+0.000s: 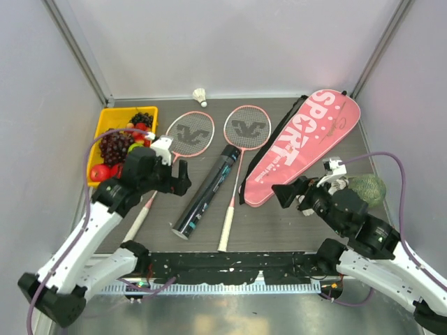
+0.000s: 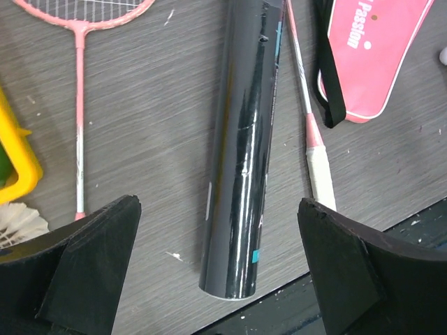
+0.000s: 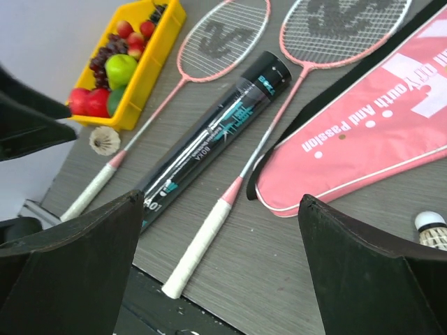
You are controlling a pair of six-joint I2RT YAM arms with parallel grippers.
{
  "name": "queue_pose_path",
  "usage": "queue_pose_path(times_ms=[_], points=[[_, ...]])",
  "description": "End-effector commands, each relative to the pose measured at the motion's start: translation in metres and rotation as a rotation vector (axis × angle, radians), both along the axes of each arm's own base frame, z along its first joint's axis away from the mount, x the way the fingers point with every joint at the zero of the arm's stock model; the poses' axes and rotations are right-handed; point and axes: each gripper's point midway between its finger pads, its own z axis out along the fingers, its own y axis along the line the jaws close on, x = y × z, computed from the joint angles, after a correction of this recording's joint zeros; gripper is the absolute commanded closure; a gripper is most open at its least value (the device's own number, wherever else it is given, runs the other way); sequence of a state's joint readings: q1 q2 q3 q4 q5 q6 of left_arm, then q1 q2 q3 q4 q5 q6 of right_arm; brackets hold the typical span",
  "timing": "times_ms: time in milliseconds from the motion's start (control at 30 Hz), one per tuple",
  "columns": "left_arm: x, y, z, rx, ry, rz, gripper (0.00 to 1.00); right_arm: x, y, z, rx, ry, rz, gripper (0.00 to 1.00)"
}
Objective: Pack up the badminton gear
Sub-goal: Pick up the shuttle tube at the center of the board.
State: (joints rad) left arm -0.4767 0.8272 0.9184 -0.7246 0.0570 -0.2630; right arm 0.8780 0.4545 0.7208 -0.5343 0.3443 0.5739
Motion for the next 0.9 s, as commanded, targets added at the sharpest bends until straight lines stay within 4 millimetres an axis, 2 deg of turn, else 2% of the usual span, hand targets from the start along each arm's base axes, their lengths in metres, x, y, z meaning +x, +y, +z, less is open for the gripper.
queue_pose_path(times_ms=[0, 200, 400, 600, 867], points=[[0.005, -0.012, -0.005, 0.126, 0.072, -0.079, 0.01, -0.007, 0.002, 0.021, 0.083, -0.097, 0.051, 0.04], [0.017, -0.050, -0.047, 0.270, 0.175, -0.168, 0.01, -0.016, -0.013, 0.028, 0.098, -0.146, 0.039, 0.04], [0.043, -0.077, -0.078, 0.347, 0.230, -0.200, 0.00, -0.022, -0.019, 0.029, 0.098, -0.145, 0.046, 0.04], [0.063, -0.087, -0.106, 0.436, 0.294, -0.211, 0.05, -0.026, -0.019, 0.029, 0.106, -0.139, 0.060, 0.04], [0.064, -0.101, -0.133, 0.415, 0.341, -0.237, 0.01, -0.026, -0.023, 0.020, 0.084, -0.131, 0.051, 0.04]])
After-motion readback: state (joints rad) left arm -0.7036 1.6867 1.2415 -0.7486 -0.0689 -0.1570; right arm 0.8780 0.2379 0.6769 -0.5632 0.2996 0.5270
